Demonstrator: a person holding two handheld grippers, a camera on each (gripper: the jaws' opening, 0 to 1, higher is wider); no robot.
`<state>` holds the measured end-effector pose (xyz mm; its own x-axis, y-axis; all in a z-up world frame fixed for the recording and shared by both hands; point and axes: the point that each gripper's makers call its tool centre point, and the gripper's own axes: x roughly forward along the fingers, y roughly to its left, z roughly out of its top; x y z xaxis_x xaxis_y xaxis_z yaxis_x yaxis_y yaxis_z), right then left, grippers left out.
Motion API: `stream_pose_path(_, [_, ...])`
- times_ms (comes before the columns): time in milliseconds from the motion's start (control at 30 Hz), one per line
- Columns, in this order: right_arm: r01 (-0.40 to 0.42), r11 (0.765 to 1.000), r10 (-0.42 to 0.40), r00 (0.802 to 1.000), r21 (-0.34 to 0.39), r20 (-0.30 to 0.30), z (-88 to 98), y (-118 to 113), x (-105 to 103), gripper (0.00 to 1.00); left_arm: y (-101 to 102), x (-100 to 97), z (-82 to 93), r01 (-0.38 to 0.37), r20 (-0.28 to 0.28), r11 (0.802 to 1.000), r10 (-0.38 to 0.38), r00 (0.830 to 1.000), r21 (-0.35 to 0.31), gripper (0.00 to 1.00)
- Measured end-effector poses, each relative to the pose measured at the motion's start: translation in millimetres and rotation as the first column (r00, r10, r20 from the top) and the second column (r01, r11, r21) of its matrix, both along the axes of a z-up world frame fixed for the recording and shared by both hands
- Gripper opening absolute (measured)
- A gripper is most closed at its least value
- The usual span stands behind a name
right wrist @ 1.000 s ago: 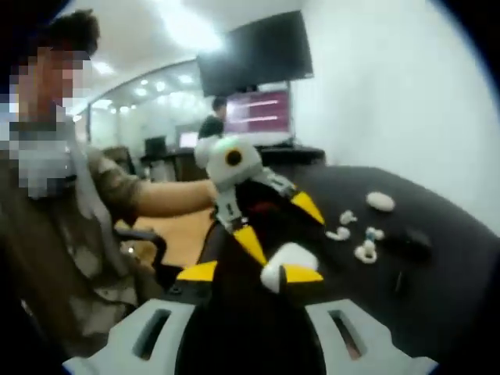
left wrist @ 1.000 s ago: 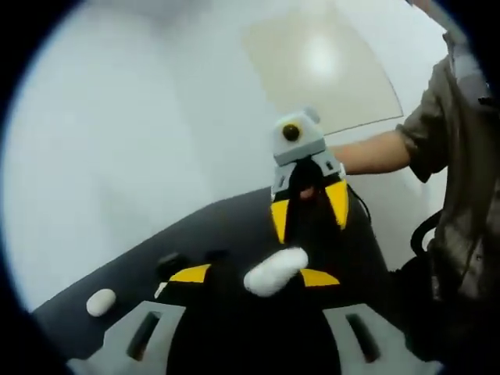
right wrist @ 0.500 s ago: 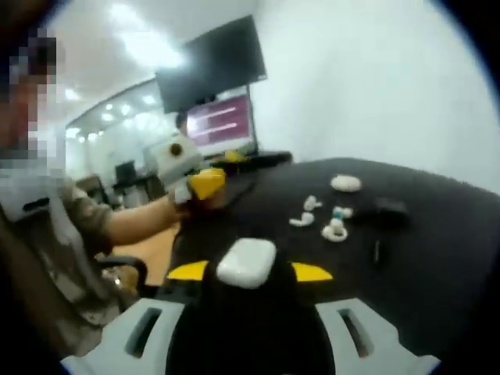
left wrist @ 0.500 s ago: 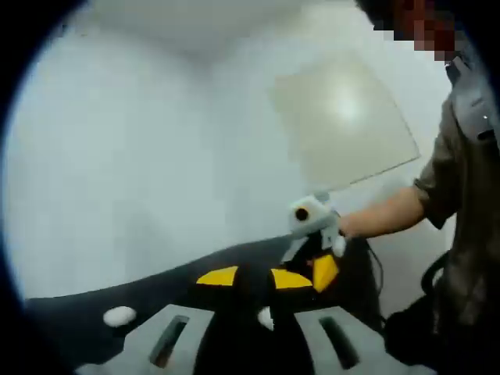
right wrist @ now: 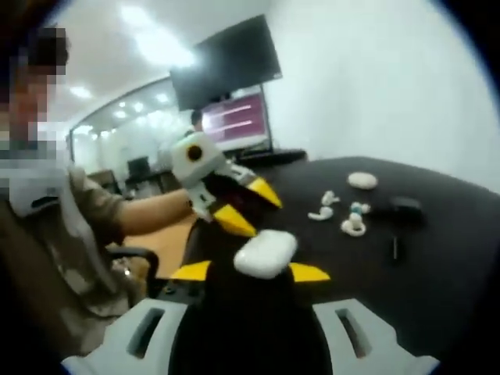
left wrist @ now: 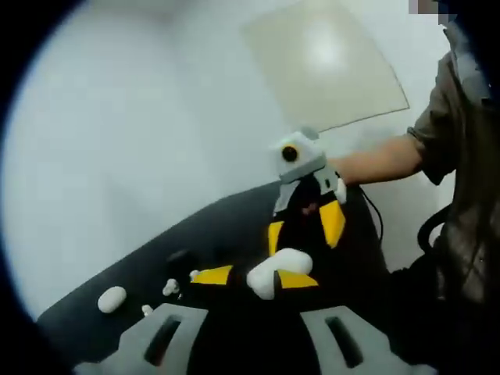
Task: Pick up three earphones and place each one into its charging case using tactile feedback, ensure that each earphone is properly inserted and securely positioned inside the case.
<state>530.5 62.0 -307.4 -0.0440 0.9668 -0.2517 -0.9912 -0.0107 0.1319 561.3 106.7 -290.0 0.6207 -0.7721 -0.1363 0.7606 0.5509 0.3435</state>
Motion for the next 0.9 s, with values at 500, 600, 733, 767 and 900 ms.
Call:
stream_pose_path(500, [-0.165, 0.985, 0.168, 0.984, -0.052, 0.051, -9.0, -2.1, -31.2, 0.28, -0.3, -8.9, 1.5, 0.026, -0.193, 0.992, -0.050, 0.980, -0.125, 0.00])
stream_pose_path(600, [-0.160, 0.986, 0.163, 0.985, -0.052, 0.052, -9.0, -2.3, -29.5, 0.27, -6.0, -17.3, 11.7, 0.063, -0.275, 0.966, -0.134, 0.952, -0.251, 0.00])
stream_pose_path(733, [-0.155, 0.987, 0.158, 0.986, -0.050, 0.060, -8.5, -3.9, -29.5, 0.27, 0.0, -7.0, 13.1, -0.005, -0.291, 0.965, -0.074, 0.954, -0.261, 0.03])
stream_pose_path(767, [-0.153, 0.987, 0.156, 0.986, -0.048, 0.060, -8.6, -4.5, -28.1, 0.27, 0.2, -6.0, 13.8, -0.012, -0.288, 0.964, -0.068, 0.955, -0.264, 0.05])
stream_pose_path(900, [-0.127, 0.991, 0.129, 0.990, -0.032, 0.064, -7.1, -5.7, -21.2, 0.27, -8.4, -8.9, 11.3, -0.009, -0.310, 0.964, -0.077, 0.947, -0.267, 0.16])
